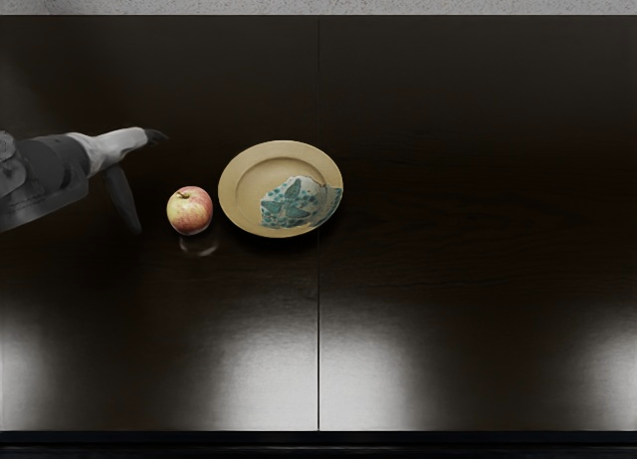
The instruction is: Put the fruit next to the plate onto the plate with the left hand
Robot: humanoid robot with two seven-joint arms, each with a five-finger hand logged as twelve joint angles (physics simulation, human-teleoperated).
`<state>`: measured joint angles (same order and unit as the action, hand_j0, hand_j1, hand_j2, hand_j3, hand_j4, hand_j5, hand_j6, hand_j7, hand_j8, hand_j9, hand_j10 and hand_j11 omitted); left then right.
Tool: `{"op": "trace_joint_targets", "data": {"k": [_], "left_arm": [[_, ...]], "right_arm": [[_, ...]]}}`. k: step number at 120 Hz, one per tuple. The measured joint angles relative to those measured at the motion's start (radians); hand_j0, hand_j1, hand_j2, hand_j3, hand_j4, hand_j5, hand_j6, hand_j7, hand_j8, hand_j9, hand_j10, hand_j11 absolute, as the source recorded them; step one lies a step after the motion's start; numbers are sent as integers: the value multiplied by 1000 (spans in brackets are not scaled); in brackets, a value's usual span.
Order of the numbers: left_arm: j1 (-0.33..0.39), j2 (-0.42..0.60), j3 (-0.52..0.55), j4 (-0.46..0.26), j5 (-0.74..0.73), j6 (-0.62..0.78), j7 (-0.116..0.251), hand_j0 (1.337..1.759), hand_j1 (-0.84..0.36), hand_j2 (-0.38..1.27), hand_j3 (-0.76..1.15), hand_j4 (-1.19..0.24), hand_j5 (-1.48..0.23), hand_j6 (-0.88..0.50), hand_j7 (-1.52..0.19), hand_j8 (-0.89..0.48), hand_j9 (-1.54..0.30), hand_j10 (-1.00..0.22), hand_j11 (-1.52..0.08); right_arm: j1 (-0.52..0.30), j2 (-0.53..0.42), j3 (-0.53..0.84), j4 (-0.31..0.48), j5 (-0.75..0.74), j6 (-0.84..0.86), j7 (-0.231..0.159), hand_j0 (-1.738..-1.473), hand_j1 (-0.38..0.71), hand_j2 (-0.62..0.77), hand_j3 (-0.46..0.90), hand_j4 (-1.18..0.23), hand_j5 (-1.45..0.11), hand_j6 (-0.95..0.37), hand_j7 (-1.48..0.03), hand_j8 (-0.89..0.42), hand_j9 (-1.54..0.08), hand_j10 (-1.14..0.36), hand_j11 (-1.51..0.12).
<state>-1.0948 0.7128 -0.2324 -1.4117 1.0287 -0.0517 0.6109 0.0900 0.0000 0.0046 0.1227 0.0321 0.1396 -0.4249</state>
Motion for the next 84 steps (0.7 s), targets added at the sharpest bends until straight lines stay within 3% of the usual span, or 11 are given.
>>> {"op": "trace_joint_targets", "data": {"k": [27, 56, 84], "left_arm": [[35, -43, 28, -14, 28, 64, 0, 1658, 259, 18, 0, -82, -101, -83, -100, -83, -100, -81, -100], [60, 2, 40, -127, 39, 129, 0, 1658, 239, 21, 0, -99, -123, -100, -122, -100, -122, -98, -122], [62, -5, 90, -157, 87, 246, 0, 1658, 232, 23, 0, -104, -130, -106, -130, -106, -130, -104, -130]], "right_arm": [[2, 0, 0, 0, -1, 0, 0, -1658, -349, 0, 0, 0, 0, 0, 0, 0, 0, 0, 0], [6, 0, 0, 0, -1, 0, 0, -1658, -349, 0, 0, 0, 0, 0, 0, 0, 0, 0, 0], [8, 0, 0, 0, -1, 0, 0, -1658, -349, 0, 0, 0, 0, 0, 0, 0, 0, 0, 0]]}}
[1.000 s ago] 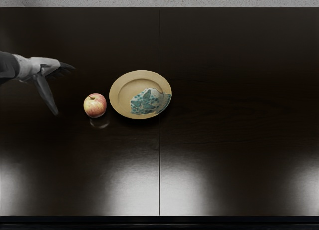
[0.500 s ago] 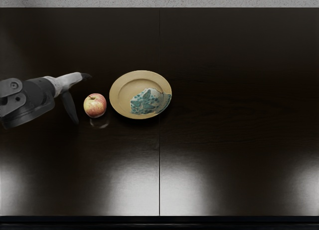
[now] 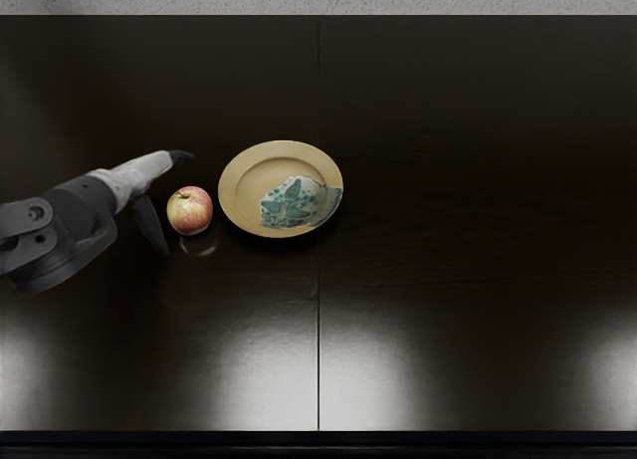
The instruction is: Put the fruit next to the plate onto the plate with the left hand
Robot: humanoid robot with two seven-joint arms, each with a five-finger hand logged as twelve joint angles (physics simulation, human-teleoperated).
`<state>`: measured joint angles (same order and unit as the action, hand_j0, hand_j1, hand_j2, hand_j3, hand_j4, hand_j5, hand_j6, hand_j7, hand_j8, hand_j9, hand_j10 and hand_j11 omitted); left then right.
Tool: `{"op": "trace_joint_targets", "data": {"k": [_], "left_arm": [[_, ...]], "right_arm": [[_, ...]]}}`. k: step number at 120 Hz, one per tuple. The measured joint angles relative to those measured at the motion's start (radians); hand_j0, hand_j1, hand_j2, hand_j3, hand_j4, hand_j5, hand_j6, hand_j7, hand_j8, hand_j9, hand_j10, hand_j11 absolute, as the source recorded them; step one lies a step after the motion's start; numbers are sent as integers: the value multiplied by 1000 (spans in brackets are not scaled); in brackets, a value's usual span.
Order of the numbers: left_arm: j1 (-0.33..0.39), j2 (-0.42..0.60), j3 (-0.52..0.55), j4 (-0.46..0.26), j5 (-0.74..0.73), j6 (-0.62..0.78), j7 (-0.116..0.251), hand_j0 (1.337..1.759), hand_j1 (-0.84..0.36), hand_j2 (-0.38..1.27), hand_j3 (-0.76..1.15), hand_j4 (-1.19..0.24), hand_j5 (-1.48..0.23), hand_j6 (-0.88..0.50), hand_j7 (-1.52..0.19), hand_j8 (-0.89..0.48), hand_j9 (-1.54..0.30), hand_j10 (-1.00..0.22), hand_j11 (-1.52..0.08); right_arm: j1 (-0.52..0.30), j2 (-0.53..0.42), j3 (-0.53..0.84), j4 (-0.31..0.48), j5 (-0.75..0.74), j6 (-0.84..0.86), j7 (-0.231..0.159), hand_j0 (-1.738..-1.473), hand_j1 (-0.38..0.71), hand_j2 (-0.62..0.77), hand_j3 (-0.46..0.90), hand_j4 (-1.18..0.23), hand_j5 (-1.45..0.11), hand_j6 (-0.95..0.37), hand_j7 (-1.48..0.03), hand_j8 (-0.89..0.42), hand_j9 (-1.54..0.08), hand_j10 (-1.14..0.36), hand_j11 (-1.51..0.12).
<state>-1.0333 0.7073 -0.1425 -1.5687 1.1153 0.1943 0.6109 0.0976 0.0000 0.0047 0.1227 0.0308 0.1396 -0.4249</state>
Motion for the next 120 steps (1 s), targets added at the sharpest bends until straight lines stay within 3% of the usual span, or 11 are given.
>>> {"op": "trace_joint_targets", "data": {"k": [120], "left_arm": [[16, -123, 28, 127, 35, 52, 0, 1658, 74, 50, 0, -235, -301, -237, -301, -236, -301, -235, -301]], "right_arm": [[6, 0, 0, 0, 0, 0, 0, -1658, -349, 0, 0, 0, 0, 0, 0, 0, 0, 0, 0]]}}
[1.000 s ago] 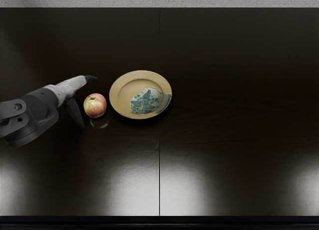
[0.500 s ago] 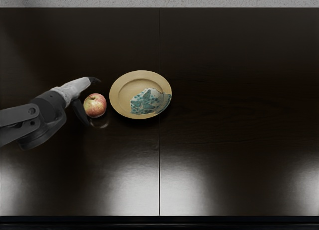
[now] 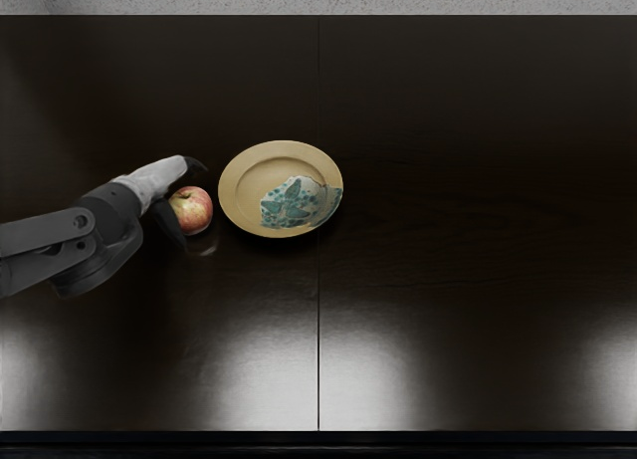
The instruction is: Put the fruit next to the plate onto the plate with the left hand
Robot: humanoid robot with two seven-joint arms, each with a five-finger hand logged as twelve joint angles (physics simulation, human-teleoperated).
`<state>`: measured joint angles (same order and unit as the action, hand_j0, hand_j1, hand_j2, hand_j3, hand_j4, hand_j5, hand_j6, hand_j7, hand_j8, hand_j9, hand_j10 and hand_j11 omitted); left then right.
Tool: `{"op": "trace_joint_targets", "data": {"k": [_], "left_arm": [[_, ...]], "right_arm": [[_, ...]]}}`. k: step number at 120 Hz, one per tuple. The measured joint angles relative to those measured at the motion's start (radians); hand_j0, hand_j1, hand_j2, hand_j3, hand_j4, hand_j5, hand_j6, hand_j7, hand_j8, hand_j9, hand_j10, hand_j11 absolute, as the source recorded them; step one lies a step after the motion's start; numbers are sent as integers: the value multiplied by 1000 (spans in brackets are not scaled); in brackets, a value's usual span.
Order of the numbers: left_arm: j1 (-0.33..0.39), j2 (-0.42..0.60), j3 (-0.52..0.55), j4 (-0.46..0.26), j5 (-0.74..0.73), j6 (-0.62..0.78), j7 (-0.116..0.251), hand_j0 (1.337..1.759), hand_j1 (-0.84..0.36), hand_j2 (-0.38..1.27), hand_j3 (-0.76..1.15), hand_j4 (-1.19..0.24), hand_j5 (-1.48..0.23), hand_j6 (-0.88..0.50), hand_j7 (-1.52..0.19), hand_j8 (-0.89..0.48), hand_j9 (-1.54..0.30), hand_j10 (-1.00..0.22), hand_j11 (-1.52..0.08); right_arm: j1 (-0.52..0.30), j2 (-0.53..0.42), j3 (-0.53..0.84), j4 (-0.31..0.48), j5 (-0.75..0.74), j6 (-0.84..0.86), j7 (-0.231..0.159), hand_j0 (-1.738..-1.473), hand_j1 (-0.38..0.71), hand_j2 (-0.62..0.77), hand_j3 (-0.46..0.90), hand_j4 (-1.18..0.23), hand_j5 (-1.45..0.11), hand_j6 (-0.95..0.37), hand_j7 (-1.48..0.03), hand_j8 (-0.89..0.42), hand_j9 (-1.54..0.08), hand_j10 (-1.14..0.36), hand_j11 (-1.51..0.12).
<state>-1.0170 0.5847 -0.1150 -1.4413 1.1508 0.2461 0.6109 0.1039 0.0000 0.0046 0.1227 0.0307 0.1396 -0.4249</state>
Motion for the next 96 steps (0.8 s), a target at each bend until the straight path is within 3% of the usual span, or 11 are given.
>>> {"op": "trace_joint_targets", "data": {"k": [96], "left_arm": [[0, -16, 2, 18, 12, 5, 0, 1658, -40, 69, 0, -330, -425, -331, -425, -331, -424, -329, -424]], "right_arm": [[2, 0, -1, -1, 0, -4, 0, -1658, -349, 0, 0, 0, 0, 0, 0, 0, 0, 0, 0]]}}
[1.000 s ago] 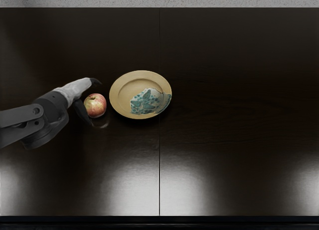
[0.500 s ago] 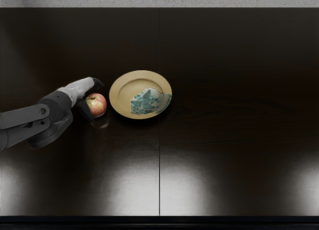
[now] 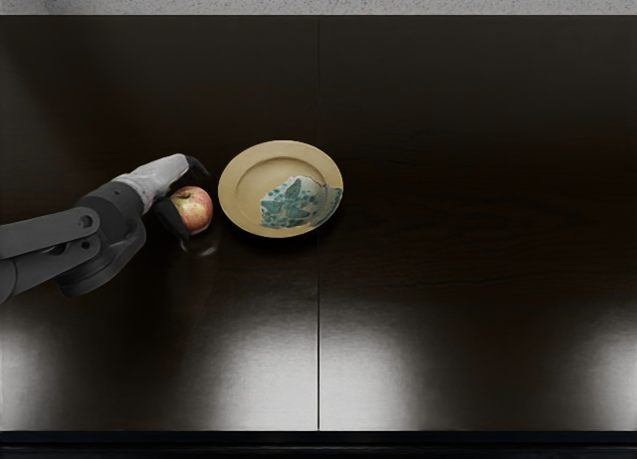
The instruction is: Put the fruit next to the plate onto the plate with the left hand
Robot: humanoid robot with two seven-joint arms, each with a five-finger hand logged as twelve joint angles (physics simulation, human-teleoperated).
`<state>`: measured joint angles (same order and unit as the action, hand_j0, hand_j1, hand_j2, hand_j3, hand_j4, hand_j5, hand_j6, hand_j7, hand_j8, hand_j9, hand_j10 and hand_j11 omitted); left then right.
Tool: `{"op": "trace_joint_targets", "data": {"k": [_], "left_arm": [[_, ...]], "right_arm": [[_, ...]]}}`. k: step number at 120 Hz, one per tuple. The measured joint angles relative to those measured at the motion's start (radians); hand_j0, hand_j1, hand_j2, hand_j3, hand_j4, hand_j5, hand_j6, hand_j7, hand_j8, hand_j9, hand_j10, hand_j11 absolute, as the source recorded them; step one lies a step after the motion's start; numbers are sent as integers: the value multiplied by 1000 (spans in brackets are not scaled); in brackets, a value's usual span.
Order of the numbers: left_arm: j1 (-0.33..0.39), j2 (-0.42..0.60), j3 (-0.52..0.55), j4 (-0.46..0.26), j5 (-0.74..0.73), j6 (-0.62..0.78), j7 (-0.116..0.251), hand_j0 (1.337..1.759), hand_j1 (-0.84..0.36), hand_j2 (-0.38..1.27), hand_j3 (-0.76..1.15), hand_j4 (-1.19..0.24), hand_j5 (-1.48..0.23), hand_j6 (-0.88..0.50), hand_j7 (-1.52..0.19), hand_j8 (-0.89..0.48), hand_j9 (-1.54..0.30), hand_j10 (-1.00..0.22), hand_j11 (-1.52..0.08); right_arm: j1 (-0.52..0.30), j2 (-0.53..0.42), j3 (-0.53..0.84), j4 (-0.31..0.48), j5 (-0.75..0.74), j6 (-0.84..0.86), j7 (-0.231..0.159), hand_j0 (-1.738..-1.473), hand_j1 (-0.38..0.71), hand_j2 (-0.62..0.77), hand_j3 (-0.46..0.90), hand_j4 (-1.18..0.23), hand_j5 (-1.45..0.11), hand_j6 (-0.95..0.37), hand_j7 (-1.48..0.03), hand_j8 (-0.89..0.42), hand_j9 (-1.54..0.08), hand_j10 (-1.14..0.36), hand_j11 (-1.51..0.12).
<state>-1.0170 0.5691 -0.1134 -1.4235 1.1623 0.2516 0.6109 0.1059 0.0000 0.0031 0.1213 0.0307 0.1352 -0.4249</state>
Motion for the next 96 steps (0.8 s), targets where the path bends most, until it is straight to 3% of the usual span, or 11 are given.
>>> {"op": "trace_joint_targets", "data": {"k": [52, 75, 96], "left_arm": [[-8, 2, 27, -1, -5, 1, 0, 1658, -153, 84, 0, -429, -558, -428, -558, -430, -558, -429, -558], [-9, 0, 28, -2, -12, 0, 1, 1657, -180, 107, 0, -427, -634, -375, -634, -475, -633, -485, -632], [-10, 2, 27, -3, -16, -1, 0, 1657, -212, 265, 0, -416, -699, -359, -703, -458, -700, -533, -699]], "right_arm": [[1, 0, 0, 0, -1, 0, 0, -1658, -349, 0, 0, 0, 0, 0, 0, 0, 0, 0, 0], [1, 0, -1, 0, -1, 0, 0, -1658, -349, 0, 0, 0, 0, 0, 0, 0, 0, 0, 0], [2, 0, 0, 0, -1, 0, 0, -1658, -349, 0, 0, 0, 0, 0, 0, 0, 0, 0, 0]]}}
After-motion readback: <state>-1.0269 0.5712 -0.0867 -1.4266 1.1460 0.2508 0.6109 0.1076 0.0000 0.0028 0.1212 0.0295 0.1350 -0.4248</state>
